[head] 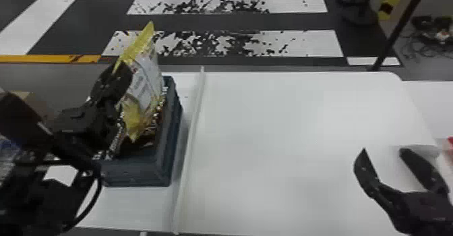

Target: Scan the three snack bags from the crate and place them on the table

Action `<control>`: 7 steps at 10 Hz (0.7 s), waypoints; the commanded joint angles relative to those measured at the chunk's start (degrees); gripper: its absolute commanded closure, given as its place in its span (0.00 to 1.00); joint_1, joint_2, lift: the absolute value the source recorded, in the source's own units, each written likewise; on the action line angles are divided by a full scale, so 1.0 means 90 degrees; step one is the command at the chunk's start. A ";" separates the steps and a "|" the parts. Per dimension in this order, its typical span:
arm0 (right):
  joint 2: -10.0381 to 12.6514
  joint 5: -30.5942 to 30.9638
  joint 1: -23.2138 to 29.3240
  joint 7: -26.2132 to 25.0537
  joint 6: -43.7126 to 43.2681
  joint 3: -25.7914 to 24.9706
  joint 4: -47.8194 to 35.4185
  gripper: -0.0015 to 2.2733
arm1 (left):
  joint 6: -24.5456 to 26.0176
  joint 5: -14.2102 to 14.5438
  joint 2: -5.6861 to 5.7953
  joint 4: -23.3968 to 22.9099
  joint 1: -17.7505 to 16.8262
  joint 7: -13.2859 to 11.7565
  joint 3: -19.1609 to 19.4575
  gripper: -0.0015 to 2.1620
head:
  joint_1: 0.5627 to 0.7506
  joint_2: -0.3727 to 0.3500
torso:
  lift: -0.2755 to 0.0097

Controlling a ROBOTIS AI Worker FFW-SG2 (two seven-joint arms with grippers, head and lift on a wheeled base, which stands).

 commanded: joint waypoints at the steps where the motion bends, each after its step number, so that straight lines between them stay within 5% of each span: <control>1: 0.0000 -0.0001 0.0041 -0.0010 0.0005 -0.0009 -0.0126 0.04 | 0.0728 0.0424 -0.0281 -0.0427 0.0000 -0.0257 -0.0214 0.88 | 0.70 0.55 | 0.75; 4: 0.0000 -0.0040 0.0050 -0.0010 0.0005 -0.0058 -0.0165 0.04 | 0.1861 0.0473 -0.0317 -0.0974 -0.0069 -0.0531 -0.0878 0.88 | 0.70 0.36 | 0.75; 7: 0.0010 -0.0050 0.0021 -0.0019 -0.0014 -0.0067 -0.0156 0.04 | 0.2076 0.0521 -0.0317 -0.0711 -0.0147 -0.0697 -0.1435 0.88 | 0.70 0.24 | 0.75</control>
